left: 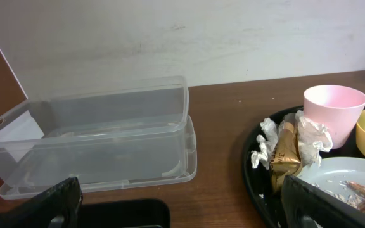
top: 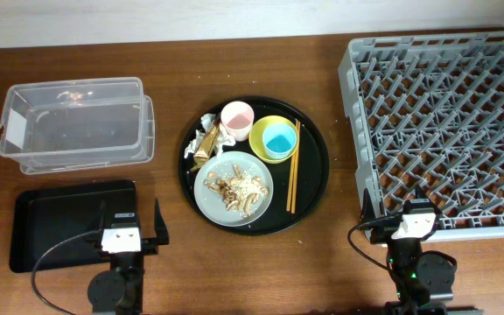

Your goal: Sort waste into correct bins and load items into the dishwasher rack

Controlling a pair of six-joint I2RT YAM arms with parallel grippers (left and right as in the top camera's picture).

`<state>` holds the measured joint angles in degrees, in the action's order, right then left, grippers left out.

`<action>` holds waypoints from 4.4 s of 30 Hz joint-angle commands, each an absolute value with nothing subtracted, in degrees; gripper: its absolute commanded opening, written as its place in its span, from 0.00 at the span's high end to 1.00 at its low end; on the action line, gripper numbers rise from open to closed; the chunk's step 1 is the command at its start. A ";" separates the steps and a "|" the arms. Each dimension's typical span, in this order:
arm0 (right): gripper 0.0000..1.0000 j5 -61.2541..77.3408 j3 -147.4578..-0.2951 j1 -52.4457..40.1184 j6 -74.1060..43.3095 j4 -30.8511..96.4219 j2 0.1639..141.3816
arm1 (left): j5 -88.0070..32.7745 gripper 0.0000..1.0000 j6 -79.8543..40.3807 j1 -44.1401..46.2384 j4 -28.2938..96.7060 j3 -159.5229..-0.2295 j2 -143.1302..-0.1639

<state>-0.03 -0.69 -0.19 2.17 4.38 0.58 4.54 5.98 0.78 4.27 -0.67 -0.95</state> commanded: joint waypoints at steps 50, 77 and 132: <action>0.02 -0.54 -0.32 0.08 2.57 4.69 0.32 | -54.89 0.01 -3.88 0.47 -11.75 -0.58 -0.58; 0.02 -0.54 -0.32 0.08 2.57 4.69 0.32 | -1.50 0.01 -22.72 26.70 56.27 -77.95 -73.71; 0.02 -0.54 -0.32 0.08 2.57 4.69 0.32 | 13.98 0.99 -32.86 48.95 44.71 -79.64 -117.19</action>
